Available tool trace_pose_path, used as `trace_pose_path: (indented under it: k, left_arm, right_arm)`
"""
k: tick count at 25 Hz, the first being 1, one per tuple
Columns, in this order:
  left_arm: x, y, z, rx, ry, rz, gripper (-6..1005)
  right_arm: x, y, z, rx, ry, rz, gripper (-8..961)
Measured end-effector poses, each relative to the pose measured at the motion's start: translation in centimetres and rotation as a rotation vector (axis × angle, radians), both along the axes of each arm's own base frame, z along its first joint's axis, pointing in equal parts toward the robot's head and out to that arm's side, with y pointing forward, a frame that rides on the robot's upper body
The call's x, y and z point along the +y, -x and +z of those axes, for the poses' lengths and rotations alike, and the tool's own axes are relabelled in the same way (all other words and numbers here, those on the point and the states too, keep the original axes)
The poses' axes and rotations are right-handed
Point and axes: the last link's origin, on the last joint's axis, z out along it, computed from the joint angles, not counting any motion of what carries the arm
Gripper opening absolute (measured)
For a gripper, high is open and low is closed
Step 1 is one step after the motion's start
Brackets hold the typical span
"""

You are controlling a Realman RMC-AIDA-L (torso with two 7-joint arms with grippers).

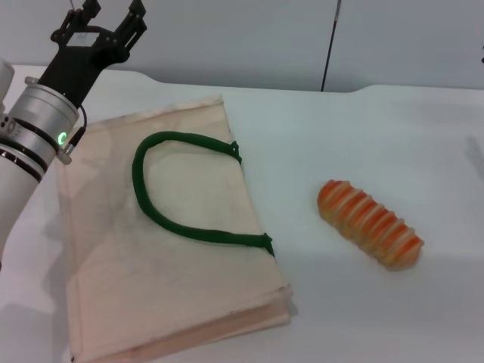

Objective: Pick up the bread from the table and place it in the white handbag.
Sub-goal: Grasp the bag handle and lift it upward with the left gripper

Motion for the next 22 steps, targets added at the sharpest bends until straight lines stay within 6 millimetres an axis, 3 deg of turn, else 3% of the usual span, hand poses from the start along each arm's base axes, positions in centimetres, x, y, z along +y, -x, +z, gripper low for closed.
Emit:
trace_pose_path:
  k: [16,22]
  left_arm:
    - [0.0,0.0,-0.1,-0.008,0.012,0.003,814]
    - [1.2,-0.9,0.6,-0.130,0.200,-0.048,813]
  right_arm:
    - [0.0,0.0,0.0,0.000,0.000,0.000,894]
    - [-0.2,-0.3,0.1,-0.001,-0.002,-0.007,894]
